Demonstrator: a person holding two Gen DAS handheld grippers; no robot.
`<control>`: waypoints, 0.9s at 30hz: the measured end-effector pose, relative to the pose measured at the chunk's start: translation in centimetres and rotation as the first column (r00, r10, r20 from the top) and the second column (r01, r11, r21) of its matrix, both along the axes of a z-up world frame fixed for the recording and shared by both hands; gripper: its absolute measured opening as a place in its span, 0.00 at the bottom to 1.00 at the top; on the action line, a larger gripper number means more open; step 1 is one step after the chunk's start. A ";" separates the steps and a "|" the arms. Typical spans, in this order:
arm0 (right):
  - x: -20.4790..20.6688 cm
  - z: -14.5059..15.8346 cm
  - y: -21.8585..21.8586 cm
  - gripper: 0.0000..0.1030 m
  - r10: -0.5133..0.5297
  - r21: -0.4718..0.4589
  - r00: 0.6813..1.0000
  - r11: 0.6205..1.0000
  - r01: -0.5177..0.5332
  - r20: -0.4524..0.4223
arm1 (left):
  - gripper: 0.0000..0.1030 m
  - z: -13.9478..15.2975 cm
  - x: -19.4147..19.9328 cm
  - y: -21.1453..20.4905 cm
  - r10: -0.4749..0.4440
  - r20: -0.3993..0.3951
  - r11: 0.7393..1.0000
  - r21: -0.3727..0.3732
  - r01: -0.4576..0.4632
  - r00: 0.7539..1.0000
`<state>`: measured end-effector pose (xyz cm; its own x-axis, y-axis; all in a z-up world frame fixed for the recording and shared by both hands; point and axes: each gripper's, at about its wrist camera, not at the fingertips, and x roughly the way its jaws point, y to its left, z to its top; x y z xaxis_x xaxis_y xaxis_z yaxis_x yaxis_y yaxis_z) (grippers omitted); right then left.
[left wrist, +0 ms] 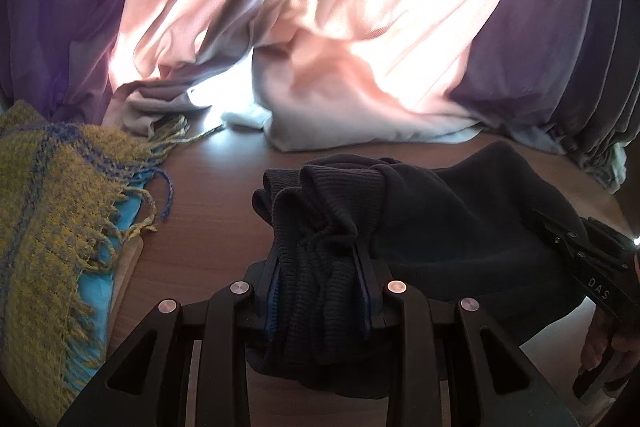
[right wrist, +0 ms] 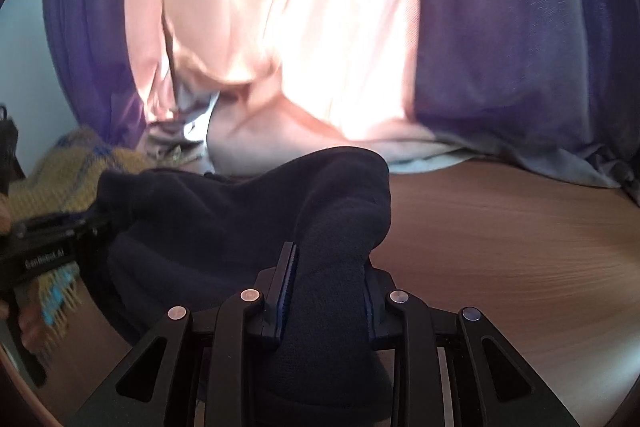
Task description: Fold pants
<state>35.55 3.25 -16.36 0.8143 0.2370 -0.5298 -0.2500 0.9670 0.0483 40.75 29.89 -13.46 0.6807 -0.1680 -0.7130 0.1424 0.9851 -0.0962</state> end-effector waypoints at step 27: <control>-3.5 -1.3 0.9 0.50 -0.021 -0.064 0.998 0.998 0.017 -0.051 | 0.54 1.4 -4.9 -1.3 0.004 0.122 0.981 0.194 -0.028 0.993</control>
<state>32.04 4.17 -17.61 0.7897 0.1861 -0.5846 -0.2303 0.9731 -0.0014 35.87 28.55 -12.01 0.7651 -0.0224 -0.6435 0.1254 0.9854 0.1147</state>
